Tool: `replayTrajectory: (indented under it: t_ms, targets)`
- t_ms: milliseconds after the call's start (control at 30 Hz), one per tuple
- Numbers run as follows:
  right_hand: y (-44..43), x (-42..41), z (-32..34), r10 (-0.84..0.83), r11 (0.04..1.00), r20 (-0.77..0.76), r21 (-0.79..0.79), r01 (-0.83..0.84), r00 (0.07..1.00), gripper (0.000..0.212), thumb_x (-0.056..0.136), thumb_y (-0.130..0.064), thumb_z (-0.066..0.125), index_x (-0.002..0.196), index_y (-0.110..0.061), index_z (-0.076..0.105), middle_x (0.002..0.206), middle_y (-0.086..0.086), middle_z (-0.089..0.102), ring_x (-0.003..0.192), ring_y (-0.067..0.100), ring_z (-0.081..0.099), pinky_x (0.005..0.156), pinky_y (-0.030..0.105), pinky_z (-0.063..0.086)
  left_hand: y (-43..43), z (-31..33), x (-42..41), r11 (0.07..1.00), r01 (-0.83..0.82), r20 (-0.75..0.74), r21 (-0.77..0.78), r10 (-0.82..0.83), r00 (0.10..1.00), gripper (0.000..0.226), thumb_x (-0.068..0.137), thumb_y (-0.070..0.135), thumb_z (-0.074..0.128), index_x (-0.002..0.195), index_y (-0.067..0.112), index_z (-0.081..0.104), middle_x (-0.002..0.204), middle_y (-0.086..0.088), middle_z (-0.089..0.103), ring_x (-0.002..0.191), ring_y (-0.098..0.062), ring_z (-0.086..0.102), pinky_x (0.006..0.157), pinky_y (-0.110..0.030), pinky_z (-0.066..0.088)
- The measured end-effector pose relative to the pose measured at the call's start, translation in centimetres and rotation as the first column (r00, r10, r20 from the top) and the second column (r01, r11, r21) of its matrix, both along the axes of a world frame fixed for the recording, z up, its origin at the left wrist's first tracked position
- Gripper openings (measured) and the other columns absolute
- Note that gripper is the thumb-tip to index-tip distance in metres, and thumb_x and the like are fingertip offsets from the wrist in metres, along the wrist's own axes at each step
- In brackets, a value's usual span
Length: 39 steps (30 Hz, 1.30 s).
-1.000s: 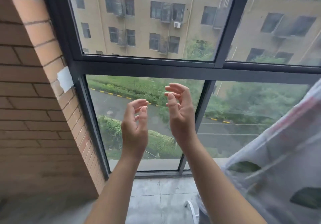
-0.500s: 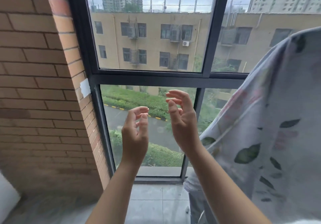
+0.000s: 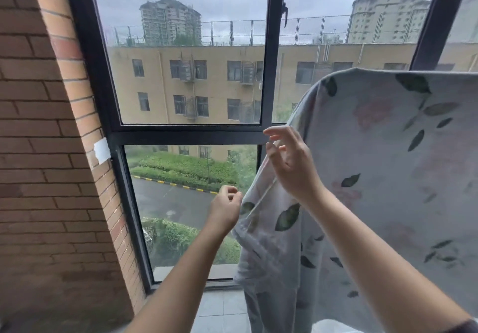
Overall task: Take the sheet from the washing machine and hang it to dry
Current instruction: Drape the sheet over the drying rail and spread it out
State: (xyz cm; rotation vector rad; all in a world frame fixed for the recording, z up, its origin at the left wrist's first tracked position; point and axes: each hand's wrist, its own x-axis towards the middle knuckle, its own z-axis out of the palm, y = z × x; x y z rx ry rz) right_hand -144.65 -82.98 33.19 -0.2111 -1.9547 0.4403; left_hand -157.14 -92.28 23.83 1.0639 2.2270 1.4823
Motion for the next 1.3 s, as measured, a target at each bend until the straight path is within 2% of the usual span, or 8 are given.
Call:
replayTrajectory:
  t_ms: [167,367,533,667,767,900,1133,1300]
  targets:
    - [4.5,2.5,-0.2,-0.018,0.991,0.203,0.136,-0.01,0.979,0.029,0.09,-0.026,0.045,0.113,-0.014,0.058,0.113,0.002,0.059,0.103,0.017,0.056,0.089,0.04,0.049,4.4,-2.4,0.9,0.982,-0.04,0.473,-0.184,0.124,0.872,0.081,0.065,0.057,0.05,0.126,0.004,0.045,0.123,-0.014,0.056,0.108,-0.03,0.056,0.088,-0.04,0.048]
    - [7.4,2.2,-0.9,-0.041,0.939,0.371,0.33,-0.091,0.928,0.026,0.086,-0.018,0.055,0.112,-0.015,0.06,0.114,0.004,0.06,0.105,0.024,0.056,0.088,0.045,0.042,4.7,-2.7,2.6,0.959,-0.004,0.702,-0.284,0.211,0.68,0.045,0.085,0.055,0.052,0.085,0.013,0.067,0.072,-0.005,0.069,0.07,-0.02,0.062,0.059,-0.024,0.048]
    - [7.4,1.1,-1.6,-0.045,0.906,0.369,0.406,-0.117,0.928,0.026,0.085,-0.021,0.054,0.109,-0.016,0.062,0.112,0.002,0.062,0.104,0.024,0.057,0.096,0.043,0.034,2.0,-2.6,3.2,0.982,0.148,0.883,-0.115,0.033,0.469,0.03,0.076,0.042,0.067,0.075,0.013,0.071,0.084,-0.006,0.071,0.078,-0.022,0.067,0.073,-0.028,0.053]
    - [7.8,-0.1,-0.9,-0.088,0.896,0.351,0.438,-0.081,0.932,0.028,0.08,-0.022,0.049,0.103,-0.017,0.064,0.106,0.002,0.063,0.098,0.025,0.06,0.098,0.051,0.035,-0.1,0.5,1.0,0.92,-0.233,0.851,0.315,-0.166,0.498,0.033,0.095,0.021,0.046,0.071,0.011,0.067,0.062,-0.009,0.067,0.052,-0.022,0.064,0.05,-0.025,0.053]
    - [7.9,-0.7,0.4,-0.124,0.891,0.359,0.451,-0.056,0.925,0.033,0.077,-0.02,0.048,0.106,-0.016,0.063,0.111,0.004,0.061,0.105,0.029,0.058,0.093,0.055,0.038,-2.2,5.5,-3.5,0.683,-0.529,0.795,0.504,-0.126,0.593,0.026,0.096,0.026,0.047,0.079,0.014,0.061,0.06,-0.005,0.067,0.053,-0.02,0.064,0.045,-0.024,0.052]
    - [9.0,-1.6,4.3,-0.216,0.836,0.272,0.548,0.034,0.938,0.042,0.082,-0.017,0.057,0.124,-0.018,0.056,0.129,0.004,0.054,0.12,0.027,0.048,0.099,0.057,0.033,-3.7,12.9,-7.9,0.442,-0.597,0.667,0.669,-0.003,0.745,0.02,0.094,0.022,0.053,0.075,0.017,0.057,0.068,-0.005,0.068,0.061,-0.019,0.065,0.059,-0.031,0.056]
    - [12.0,-2.2,7.8,-0.415,0.776,0.33,0.614,0.141,0.848,0.053,0.086,-0.023,0.056,0.138,-0.022,0.043,0.152,0.004,0.031,0.142,0.024,0.023,0.113,0.059,0.006,-2.2,20.0,-12.0,0.373,-0.647,0.514,0.665,0.399,0.759,0.016,0.08,0.001,0.062,0.08,0.016,0.057,0.084,-0.003,0.059,0.072,-0.016,0.056,0.052,-0.016,0.045]
    - [13.2,-2.2,8.1,-0.467,0.736,0.261,0.644,0.208,0.845,0.051,0.081,-0.02,0.059,0.131,-0.02,0.05,0.146,0.005,0.04,0.14,0.027,0.029,0.112,0.062,0.004,-0.2,19.6,-14.7,0.537,-0.678,0.396,0.502,0.554,0.732,0.024,0.091,0.012,0.047,0.107,0.005,0.065,0.097,-0.007,0.065,0.081,-0.022,0.061,0.062,-0.022,0.046]
